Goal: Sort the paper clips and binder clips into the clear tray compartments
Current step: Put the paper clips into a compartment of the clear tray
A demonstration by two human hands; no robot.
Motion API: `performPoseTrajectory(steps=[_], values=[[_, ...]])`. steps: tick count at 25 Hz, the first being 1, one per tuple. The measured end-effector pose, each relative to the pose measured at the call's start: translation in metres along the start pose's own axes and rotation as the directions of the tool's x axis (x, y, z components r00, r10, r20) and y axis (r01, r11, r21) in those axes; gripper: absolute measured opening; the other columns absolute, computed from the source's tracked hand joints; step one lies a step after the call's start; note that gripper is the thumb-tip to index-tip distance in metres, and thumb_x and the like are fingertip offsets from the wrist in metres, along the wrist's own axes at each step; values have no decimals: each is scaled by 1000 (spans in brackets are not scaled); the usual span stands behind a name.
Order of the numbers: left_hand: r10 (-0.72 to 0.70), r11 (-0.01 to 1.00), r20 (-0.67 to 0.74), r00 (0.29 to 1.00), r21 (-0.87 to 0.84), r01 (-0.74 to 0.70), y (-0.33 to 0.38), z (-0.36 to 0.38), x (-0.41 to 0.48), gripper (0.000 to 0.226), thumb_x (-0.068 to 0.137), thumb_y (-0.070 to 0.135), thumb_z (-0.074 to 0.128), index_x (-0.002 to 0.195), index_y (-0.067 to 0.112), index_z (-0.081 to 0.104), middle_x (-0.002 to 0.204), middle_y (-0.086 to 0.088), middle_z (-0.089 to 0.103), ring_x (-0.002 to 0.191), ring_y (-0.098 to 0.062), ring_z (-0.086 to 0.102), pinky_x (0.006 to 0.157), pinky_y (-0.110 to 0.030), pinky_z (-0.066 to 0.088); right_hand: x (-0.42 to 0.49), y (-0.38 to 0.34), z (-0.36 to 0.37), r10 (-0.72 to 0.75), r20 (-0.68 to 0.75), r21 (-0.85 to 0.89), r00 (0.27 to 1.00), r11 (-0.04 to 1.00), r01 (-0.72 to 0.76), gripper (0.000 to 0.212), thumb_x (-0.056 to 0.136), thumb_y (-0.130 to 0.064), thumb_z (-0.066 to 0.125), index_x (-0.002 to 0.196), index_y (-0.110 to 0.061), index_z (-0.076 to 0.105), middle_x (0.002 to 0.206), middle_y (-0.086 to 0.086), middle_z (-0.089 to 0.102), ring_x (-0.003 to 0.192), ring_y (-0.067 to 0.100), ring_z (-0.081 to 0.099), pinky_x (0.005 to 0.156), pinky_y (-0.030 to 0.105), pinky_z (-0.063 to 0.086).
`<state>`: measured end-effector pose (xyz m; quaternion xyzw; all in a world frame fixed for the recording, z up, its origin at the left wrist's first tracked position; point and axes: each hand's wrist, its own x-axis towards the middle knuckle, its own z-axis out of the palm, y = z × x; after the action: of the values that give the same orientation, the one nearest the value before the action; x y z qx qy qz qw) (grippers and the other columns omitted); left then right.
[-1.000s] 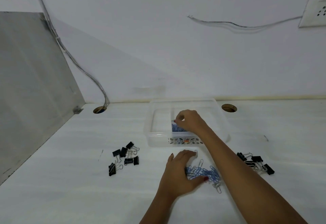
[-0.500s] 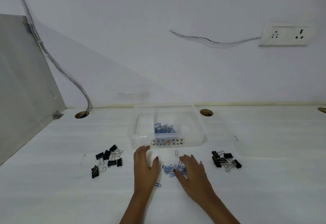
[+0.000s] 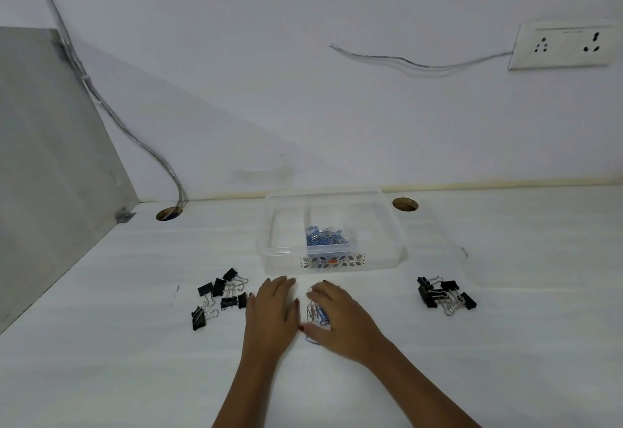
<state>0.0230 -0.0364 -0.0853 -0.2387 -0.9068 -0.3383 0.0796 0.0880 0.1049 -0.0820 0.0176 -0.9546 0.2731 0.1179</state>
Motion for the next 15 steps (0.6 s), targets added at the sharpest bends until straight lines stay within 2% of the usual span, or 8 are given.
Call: performPoseTrajectory(steps=[3,6,7,8,9,11,13,15], values=[[-25,1000,-14,1000,4,25,-4,1,1,59,75,42,34,116,8,59,120,-10,63,113,-29,56,96,-49,45,-16,5,-6,-127,37,8,991,992,127,45,84,-45,49,120,-18,54,123,-4,51,113,7,47,95,25,44],[-29,999,50,998,33,28,-4,3,0,48,78,34,43,118,13,58,126,-6,60,123,-29,49,101,-54,39,-22,18,-24,-68,-77,71,995,995,73,34,88,-37,47,116,-22,58,119,-9,57,107,1,51,93,28,46],[-28,999,70,997,35,25,-4,4,0,47,78,34,44,119,15,58,128,-4,58,126,-28,47,102,-54,37,-22,21,-28,-17,-108,126,994,992,30,36,89,-38,48,121,-24,54,124,-12,53,112,-1,47,99,28,43],[-24,999,80,997,30,21,-4,4,0,47,78,34,44,119,17,58,129,-2,58,127,-28,45,103,-54,36,-22,22,-30,29,-79,141,996,990,-17,44,88,-44,48,128,-26,48,132,-13,47,120,-2,40,107,28,35],[-16,1000,75,997,16,15,-5,4,0,46,78,34,44,118,17,59,129,-2,59,127,-27,46,102,-55,36,-22,21,-29,35,-20,96,999,995,-33,57,84,-56,45,133,-27,40,140,-12,40,129,0,30,115,29,22],[-9,999,36,999,-42,10,-6,4,-1,42,80,33,46,115,17,62,123,-3,63,121,-26,52,99,-55,40,-23,15,-17,-22,110,-93,994,995,33,80,72,-74,25,138,-29,31,151,-9,25,139,8,13,115,29,1],[-6,994,-24,1000,-111,4,-5,4,-3,36,81,30,48,110,16,65,115,-2,67,111,-22,59,95,-52,45,-25,12,-6,-109,156,-124,982,984,128,77,73,-71,14,136,-32,34,152,-6,24,141,11,10,113,27,1],[-15,989,-65,998,-150,5,-4,2,-5,37,79,31,48,107,14,66,112,-3,68,107,-22,61,95,-49,46,-28,11,-6,-145,155,-41,977,987,153,71,79,-67,13,132,-30,43,148,-5,32,138,8,16,113,21,8]])
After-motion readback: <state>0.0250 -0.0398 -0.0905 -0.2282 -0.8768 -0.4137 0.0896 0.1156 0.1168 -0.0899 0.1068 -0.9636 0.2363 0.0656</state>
